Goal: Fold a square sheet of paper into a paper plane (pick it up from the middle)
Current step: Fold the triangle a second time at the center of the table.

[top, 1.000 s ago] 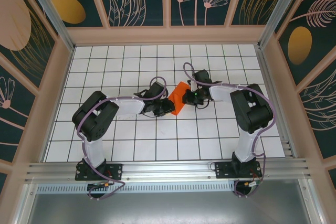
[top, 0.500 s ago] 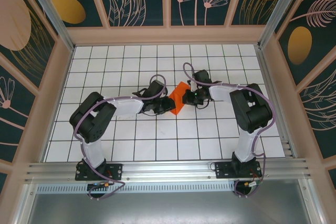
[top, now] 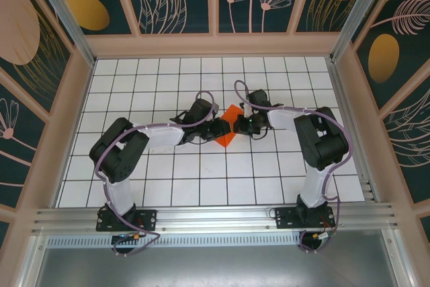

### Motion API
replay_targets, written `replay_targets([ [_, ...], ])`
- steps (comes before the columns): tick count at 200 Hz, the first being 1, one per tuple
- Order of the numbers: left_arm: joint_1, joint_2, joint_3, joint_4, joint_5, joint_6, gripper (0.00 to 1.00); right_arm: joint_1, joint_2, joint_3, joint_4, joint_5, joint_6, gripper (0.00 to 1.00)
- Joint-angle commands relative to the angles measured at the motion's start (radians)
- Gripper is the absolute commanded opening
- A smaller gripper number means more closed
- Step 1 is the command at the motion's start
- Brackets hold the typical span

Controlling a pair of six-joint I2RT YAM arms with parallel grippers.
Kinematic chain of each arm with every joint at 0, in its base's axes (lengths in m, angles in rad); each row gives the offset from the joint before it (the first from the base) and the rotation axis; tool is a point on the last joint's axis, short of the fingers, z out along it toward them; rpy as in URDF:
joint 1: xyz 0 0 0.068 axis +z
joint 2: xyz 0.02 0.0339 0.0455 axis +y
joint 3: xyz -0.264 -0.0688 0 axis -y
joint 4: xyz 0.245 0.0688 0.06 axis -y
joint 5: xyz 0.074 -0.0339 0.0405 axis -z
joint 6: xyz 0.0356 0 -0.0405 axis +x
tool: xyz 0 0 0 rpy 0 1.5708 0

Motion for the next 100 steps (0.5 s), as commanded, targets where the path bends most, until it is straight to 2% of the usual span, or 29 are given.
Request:
replay_targets([
  [1,0.003,0.034,0.023,0.013,0.017,-0.011,0.26,0.008,0.036,0.019,-0.018,0.005,-0.026,0.10],
  [100,0.001,0.073,0.017,-0.014,-0.005,-0.010,0.25,0.008,0.039,0.025,-0.021,0.008,-0.029,0.10],
])
